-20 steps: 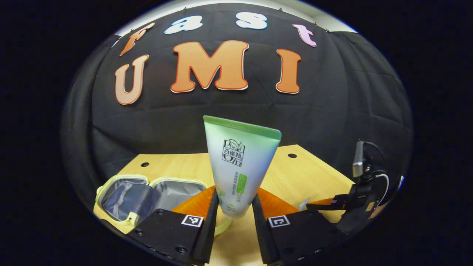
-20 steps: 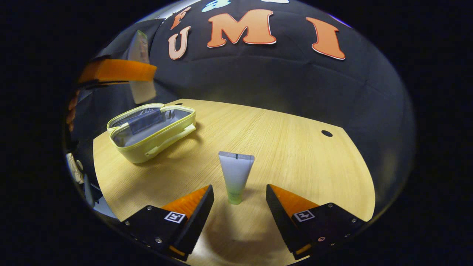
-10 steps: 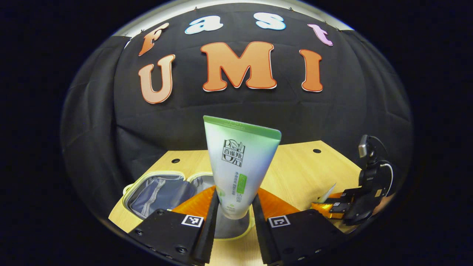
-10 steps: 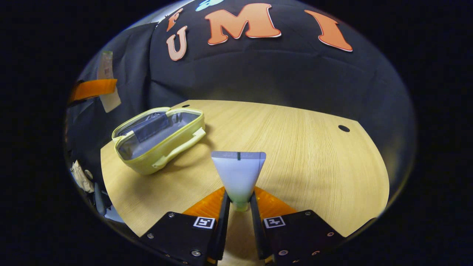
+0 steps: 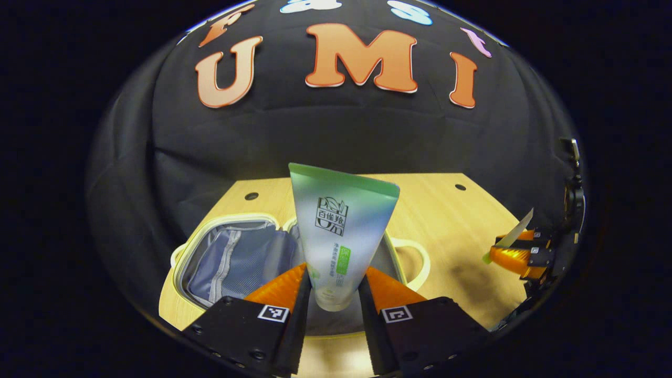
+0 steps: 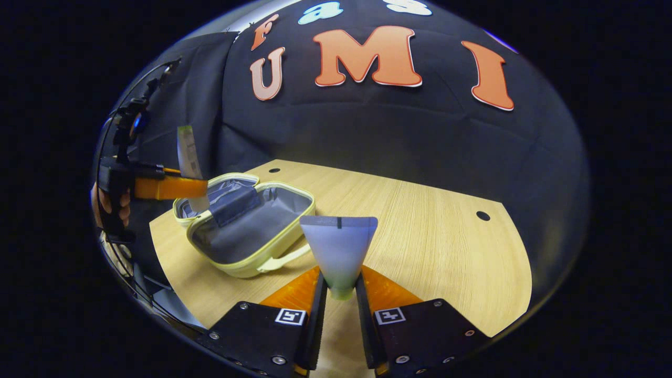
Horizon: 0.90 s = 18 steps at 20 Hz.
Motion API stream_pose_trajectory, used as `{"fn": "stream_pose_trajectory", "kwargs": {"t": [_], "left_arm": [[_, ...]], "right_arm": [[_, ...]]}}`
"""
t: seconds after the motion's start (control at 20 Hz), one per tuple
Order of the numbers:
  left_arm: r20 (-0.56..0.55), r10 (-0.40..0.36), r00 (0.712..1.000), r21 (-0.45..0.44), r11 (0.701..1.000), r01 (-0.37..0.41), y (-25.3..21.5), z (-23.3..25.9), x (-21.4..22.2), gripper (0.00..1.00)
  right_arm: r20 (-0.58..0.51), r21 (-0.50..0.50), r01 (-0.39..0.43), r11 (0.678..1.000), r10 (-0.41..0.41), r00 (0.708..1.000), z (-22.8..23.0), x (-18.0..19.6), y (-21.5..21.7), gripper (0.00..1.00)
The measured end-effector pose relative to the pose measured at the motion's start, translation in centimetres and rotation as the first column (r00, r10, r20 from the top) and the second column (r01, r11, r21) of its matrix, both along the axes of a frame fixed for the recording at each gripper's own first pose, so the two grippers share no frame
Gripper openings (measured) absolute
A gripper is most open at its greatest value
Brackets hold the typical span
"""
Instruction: First open the suitcase, pack the skin care products into it, and then close the suitcase.
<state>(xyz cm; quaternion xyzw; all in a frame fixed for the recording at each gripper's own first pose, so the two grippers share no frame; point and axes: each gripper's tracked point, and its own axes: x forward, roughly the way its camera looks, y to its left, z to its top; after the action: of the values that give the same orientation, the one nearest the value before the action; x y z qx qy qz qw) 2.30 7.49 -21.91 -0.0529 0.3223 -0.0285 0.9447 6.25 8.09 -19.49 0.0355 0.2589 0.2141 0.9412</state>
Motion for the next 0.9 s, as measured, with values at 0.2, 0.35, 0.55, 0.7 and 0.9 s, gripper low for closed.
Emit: {"fn": "stream_pose_trajectory", "kwargs": {"t": [0.2,0.35,0.55,0.7,0.9], "left_arm": [[-0.134,-0.082,0.988,-0.057,0.996,0.075,1.2,-4.1,0.4,0.49],[-0.232,-0.148,0.961,-0.071,0.988,0.135,2.1,-7.7,0.5,0.49],[-0.33,-0.2,0.923,-0.131,0.978,0.165,2.3,-11.1,0.7,0.5],[-0.402,-0.236,0.885,-0.162,0.969,0.185,1.9,-12.9,0.7,0.49],[-0.448,-0.263,0.855,-0.169,0.963,0.207,1.0,-14.5,1.9,0.5]], "right_arm": [[-0.003,-0.006,0.031,1.0,-0.031,1.0,1.9,0.0,3.2,0.34],[-0.01,-0.019,0.042,0.999,-0.042,0.999,2.6,0.0,6.0,0.34],[-0.037,-0.022,0.06,0.998,-0.061,0.997,2.8,0.0,9.2,0.34],[-0.059,-0.024,0.101,0.995,-0.102,0.993,2.5,0.4,10.5,0.34],[-0.084,-0.034,0.15,0.988,-0.152,0.985,1.9,0.7,11.6,0.34]]}}
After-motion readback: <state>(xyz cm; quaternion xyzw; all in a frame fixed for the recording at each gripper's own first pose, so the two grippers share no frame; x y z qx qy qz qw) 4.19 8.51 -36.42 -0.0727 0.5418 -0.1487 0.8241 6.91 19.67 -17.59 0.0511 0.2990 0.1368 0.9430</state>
